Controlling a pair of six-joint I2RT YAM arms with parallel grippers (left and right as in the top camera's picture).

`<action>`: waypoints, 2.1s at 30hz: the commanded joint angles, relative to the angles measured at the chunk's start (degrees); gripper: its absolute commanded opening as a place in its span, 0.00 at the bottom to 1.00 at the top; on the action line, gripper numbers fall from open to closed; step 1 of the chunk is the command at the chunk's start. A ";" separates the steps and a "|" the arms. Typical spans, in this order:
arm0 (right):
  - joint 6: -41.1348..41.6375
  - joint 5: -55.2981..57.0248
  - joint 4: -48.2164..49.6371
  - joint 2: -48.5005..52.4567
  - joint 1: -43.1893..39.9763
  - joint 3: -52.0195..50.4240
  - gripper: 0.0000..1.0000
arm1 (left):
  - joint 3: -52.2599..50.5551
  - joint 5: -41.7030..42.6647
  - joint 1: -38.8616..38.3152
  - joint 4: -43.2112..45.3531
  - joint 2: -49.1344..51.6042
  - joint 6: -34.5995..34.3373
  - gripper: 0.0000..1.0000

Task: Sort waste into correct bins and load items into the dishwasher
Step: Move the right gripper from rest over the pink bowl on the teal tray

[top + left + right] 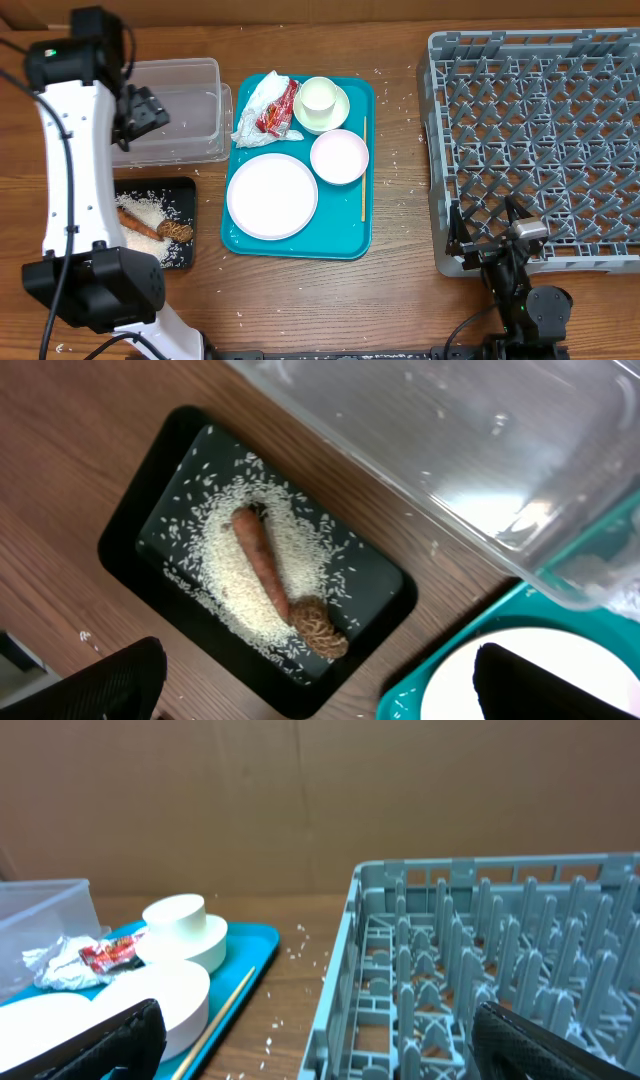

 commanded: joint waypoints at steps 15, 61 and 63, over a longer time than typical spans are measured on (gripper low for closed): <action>24.65 -48.26 38.62 -0.57 -0.11 -0.59 1.00 | 0.94 1.46 1.70 0.13 -0.96 0.24 1.00; 2.45 -25.51 -9.31 75.87 17.99 65.35 1.00 | 0.94 1.46 1.70 0.13 -0.96 0.24 1.00; 1.33 -15.89 -12.90 77.05 21.57 65.35 1.00 | 0.94 1.46 1.70 0.13 -0.96 0.24 1.00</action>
